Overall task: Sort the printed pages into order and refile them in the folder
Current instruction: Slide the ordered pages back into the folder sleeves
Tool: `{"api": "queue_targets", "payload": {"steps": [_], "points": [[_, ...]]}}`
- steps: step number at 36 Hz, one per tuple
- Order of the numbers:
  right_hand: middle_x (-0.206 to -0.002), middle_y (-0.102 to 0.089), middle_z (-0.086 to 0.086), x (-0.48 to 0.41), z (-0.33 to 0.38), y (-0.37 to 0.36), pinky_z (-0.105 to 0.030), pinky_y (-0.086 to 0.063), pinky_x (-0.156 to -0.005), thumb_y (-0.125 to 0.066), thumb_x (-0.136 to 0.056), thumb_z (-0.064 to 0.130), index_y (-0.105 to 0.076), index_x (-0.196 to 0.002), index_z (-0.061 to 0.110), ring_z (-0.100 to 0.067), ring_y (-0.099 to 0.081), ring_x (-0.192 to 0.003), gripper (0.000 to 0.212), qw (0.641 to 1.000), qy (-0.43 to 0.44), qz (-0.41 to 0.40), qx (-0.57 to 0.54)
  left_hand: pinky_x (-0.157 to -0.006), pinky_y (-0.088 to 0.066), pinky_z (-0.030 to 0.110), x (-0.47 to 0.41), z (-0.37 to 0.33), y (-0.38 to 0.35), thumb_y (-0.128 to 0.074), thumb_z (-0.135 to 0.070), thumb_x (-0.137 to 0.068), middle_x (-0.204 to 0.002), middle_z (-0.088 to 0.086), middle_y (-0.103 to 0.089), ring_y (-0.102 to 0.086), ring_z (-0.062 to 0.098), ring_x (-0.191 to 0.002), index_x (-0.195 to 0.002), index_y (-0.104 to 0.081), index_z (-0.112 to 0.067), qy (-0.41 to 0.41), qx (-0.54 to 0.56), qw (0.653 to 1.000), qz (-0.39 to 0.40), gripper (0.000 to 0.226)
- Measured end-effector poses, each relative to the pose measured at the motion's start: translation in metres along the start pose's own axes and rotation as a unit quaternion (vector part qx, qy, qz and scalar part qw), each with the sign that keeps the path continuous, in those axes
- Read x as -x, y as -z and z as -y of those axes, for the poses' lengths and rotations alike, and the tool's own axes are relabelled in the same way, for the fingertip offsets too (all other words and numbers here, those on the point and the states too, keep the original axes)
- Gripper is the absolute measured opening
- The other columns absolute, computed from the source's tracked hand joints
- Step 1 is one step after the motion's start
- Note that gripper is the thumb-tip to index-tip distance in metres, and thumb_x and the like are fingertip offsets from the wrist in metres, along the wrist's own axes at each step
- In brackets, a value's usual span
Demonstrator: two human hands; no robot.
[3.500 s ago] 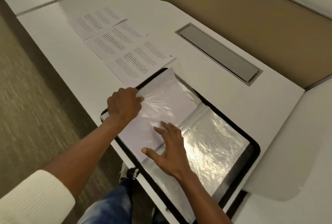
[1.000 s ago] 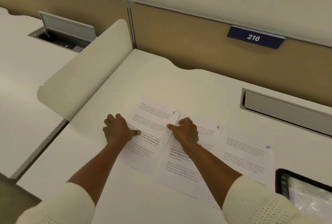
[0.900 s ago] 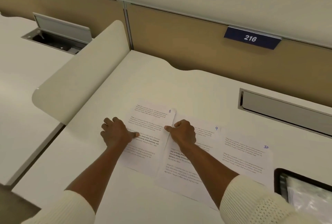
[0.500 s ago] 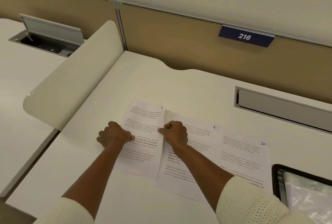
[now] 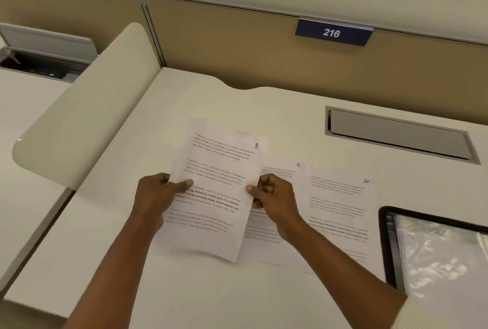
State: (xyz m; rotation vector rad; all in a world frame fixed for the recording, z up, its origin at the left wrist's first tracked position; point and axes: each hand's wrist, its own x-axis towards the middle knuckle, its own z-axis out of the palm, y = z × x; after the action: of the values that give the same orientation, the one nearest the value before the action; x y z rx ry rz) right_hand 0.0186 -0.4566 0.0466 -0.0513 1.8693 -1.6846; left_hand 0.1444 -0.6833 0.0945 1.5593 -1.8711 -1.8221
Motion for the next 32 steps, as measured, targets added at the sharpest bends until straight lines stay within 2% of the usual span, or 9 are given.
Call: {"api": "queue_targets", "payload": {"steps": [7, 11, 17, 20, 25, 32], "points": [[-0.094, -0.08, -0.008, 0.042, -0.013, 0.073, -0.031, -0.06, -0.07, -0.082, -0.089, 0.01, -0.072, -0.102, 0.005, -0.026, -0.075, -0.084, 0.017, 0.996, -0.023, -0.082, -0.024, -0.075, -0.063, 0.042, 0.032, 0.018, -0.058, -0.089, -0.012, -0.082, -0.084, 0.009, -0.081, -0.078, 0.029, -0.076, -0.096, -0.074, -0.006, -0.023, -0.013, 0.996, 0.084, 0.022], [-0.095, -0.081, -0.003, 0.069, -0.024, 0.122, -0.029, -0.058, -0.067, -0.081, -0.089, 0.009, -0.073, -0.103, 0.006, -0.019, -0.076, -0.083, 0.016, 0.989, -0.031, -0.136, -0.043, -0.081, -0.064, 0.046, 0.054, 0.028, -0.101, -0.087, -0.012, -0.087, -0.086, 0.006, -0.081, -0.079, 0.03, -0.083, -0.096, -0.076, -0.007, -0.028, -0.033, 0.992, 0.12, 0.015], [-0.1, -0.081, 0.0, 0.108, -0.044, 0.199, -0.037, -0.061, -0.074, -0.079, -0.091, 0.01, -0.071, -0.105, 0.006, -0.021, -0.079, -0.089, 0.016, 0.978, -0.037, -0.199, -0.05, -0.071, -0.062, 0.033, 0.105, 0.037, -0.163, -0.083, -0.007, -0.089, -0.087, 0.005, -0.082, -0.08, 0.023, -0.079, -0.094, -0.079, -0.004, -0.054, -0.054, 0.984, 0.16, 0.007], [-0.099, -0.081, -0.002, 0.126, -0.051, 0.241, -0.041, -0.061, -0.077, -0.079, -0.092, 0.012, -0.071, -0.105, 0.005, -0.024, -0.078, -0.09, 0.016, 0.974, -0.034, -0.215, -0.056, -0.08, -0.062, 0.035, 0.13, 0.044, -0.194, -0.086, -0.011, -0.087, -0.088, 0.002, -0.082, -0.08, 0.019, -0.081, -0.093, -0.081, -0.008, -0.067, -0.068, 0.98, 0.174, 0.008], [-0.093, -0.08, -0.009, 0.157, -0.065, 0.324, -0.039, -0.06, -0.076, -0.078, -0.092, 0.01, -0.072, -0.1, 0.005, -0.025, -0.073, -0.079, 0.011, 0.969, -0.031, -0.233, -0.077, -0.068, -0.058, 0.026, 0.181, 0.052, -0.259, -0.085, -0.011, -0.087, -0.087, 0.002, -0.082, -0.08, 0.018, -0.079, -0.093, -0.081, -0.007, -0.07, -0.065, 0.978, 0.187, 0.008], [-0.095, -0.079, -0.014, 0.189, -0.085, 0.421, -0.033, -0.058, -0.071, -0.08, -0.09, 0.013, -0.072, -0.104, 0.003, -0.022, -0.069, -0.074, 0.019, 0.974, -0.049, -0.205, -0.079, -0.076, -0.063, 0.038, 0.24, 0.073, -0.336, -0.082, -0.015, -0.091, -0.086, 0.005, -0.081, -0.08, 0.022, -0.08, -0.096, -0.078, -0.008, -0.08, -0.076, 0.976, 0.186, 0.009]]}}
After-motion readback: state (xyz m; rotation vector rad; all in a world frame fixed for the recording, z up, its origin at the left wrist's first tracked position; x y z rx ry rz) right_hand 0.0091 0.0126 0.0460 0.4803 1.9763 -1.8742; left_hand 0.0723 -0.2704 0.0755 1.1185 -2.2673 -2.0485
